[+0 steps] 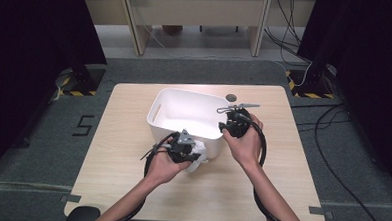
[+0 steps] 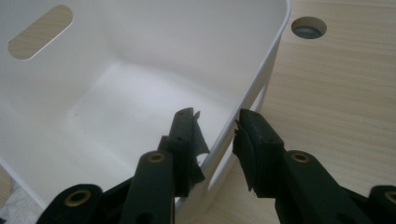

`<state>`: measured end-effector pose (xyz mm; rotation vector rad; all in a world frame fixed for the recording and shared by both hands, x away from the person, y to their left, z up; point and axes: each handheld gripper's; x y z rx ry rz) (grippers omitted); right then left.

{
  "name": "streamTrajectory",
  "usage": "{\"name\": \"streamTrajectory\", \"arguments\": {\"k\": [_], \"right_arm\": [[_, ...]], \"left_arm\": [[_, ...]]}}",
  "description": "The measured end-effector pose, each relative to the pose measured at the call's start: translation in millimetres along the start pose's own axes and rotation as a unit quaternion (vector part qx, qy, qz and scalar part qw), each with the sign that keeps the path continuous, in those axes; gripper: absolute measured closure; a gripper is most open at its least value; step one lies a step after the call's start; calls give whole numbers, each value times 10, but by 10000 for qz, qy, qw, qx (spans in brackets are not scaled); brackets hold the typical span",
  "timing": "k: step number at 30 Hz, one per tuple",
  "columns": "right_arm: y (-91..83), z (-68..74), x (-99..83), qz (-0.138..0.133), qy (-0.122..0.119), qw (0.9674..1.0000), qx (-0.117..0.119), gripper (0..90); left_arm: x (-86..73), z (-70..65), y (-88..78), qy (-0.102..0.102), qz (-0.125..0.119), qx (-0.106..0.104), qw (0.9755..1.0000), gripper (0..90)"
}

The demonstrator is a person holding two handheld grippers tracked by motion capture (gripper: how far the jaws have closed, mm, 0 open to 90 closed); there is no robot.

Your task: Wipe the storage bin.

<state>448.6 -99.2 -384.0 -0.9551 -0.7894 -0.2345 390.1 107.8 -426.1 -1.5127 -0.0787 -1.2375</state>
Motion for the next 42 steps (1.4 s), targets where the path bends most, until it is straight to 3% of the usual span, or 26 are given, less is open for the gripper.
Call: {"name": "streamTrajectory", "arguments": {"k": [16,42], "right_arm": [[1,4,-4,-14,-37,10000,-6,679],[5,11,-3,0,-38,10000,-15,680]], "left_arm": [[69,2,-102,-47,-163,3,9999,763],[153,-78,-59,45,-126,-59,9999,763]]}}
Point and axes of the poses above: each handheld gripper's, and its own axes: y roughly forward along the jaws, x roughly out of its top, z roughly to its left, and after that the axes turned 15 degrees about x, right-handed
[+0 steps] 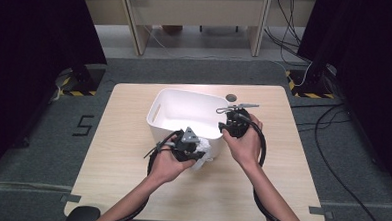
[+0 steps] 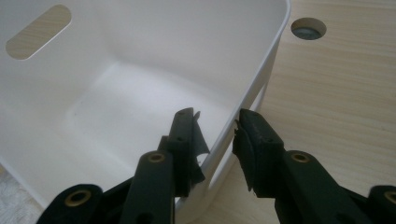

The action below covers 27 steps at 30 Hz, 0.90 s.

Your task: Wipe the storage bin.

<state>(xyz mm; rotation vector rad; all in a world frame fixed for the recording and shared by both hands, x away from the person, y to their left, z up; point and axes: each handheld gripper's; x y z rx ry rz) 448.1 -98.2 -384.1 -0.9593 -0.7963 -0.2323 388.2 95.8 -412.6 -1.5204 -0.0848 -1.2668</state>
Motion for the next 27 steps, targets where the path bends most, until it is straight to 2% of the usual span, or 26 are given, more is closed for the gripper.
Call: {"name": "streamTrajectory", "arguments": {"k": [27], "right_arm": [[8,7,-2,17,13,10000,41,678]], "left_arm": [[38,-58,60,67,23,-45,10000,763]]}}
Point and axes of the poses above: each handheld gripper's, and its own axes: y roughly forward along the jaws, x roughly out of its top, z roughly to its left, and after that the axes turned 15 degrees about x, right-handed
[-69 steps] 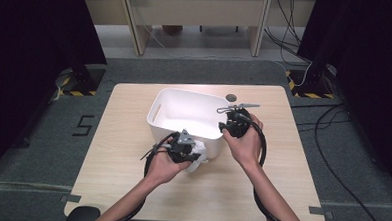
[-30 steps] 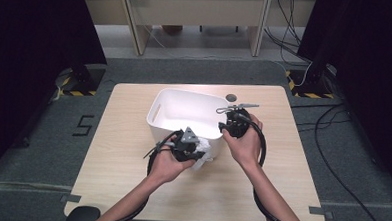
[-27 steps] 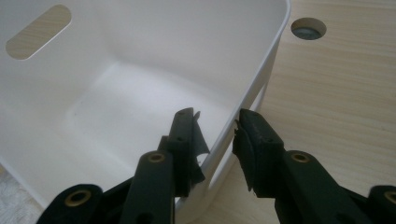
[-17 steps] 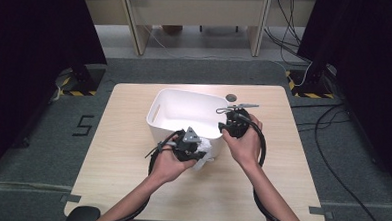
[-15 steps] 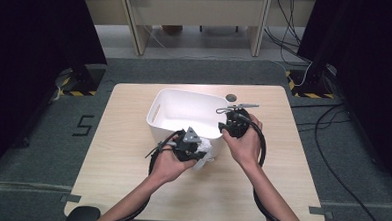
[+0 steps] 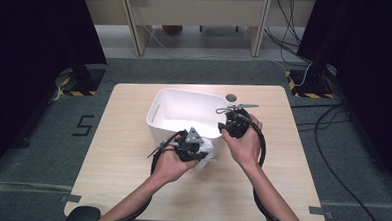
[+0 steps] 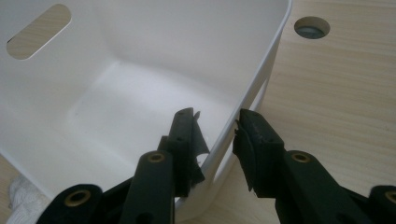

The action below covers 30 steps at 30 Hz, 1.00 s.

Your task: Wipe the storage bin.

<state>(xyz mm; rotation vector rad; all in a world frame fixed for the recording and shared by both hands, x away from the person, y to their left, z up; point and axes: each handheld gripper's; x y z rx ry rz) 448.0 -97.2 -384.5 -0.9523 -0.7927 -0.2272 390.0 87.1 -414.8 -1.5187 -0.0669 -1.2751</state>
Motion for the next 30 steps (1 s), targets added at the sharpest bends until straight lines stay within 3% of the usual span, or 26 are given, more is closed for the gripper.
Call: {"name": "streamTrajectory", "arguments": {"k": [30], "right_arm": [[-1,8,-2,6,-42,10000,20,678]], "left_arm": [[-111,-87,175,118,244,8,9996,763]]}}
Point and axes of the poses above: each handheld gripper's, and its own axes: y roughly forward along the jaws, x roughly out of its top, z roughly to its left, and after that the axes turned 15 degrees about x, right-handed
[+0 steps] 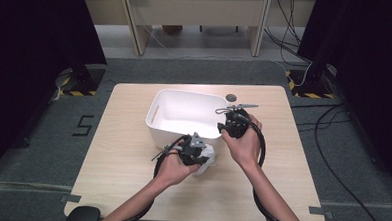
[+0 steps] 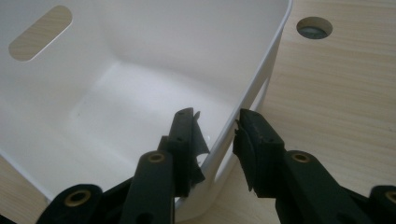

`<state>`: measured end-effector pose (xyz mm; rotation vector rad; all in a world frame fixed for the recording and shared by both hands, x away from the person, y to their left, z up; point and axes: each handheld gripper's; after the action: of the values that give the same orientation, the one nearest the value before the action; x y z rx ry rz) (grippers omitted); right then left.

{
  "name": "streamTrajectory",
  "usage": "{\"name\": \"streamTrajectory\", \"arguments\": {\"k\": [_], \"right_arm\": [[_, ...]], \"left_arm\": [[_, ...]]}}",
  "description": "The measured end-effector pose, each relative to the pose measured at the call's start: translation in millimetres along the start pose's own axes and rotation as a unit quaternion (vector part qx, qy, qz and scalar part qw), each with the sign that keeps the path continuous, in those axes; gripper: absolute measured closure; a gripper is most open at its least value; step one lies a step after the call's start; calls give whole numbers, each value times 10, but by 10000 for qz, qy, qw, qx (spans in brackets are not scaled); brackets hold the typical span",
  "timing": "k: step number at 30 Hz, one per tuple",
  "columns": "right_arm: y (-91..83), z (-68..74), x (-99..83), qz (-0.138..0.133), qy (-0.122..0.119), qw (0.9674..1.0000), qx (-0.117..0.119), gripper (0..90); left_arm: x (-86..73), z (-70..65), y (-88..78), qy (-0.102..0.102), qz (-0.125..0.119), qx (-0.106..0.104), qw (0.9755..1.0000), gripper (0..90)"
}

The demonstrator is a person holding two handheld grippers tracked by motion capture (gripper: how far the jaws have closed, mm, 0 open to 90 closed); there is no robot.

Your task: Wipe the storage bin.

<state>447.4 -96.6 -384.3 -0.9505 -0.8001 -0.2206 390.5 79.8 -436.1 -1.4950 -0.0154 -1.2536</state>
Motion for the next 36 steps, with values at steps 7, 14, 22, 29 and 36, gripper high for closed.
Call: {"name": "streamTrajectory", "arguments": {"k": [7,14,22,29,36], "right_arm": [[0,1,0,-2,2,10000,-4,677],[2,-4,3,-15,32,10000,15,671],[-18,-19,10,-25,146,9999,72,675],[-24,-12,5,-29,175,9998,84,683],[-17,-1,-7,-57,203,9998,65,683]], "left_arm": [[-38,-17,66,33,81,7,10000,762],[-53,-21,83,82,97,-23,9999,762],[-49,-27,85,68,101,-38,9999,762],[-62,-41,128,92,159,-23,9998,762],[-49,-67,167,75,176,-55,9998,762]]}}
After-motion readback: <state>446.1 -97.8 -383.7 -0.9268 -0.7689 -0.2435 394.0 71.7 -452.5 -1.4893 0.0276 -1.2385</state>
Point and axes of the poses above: each handheld gripper's, and its own axes: y roughly forward along the jaws, x roughly out of its top, z roughly to its left, and after that the axes turned 15 degrees about x, right-handed
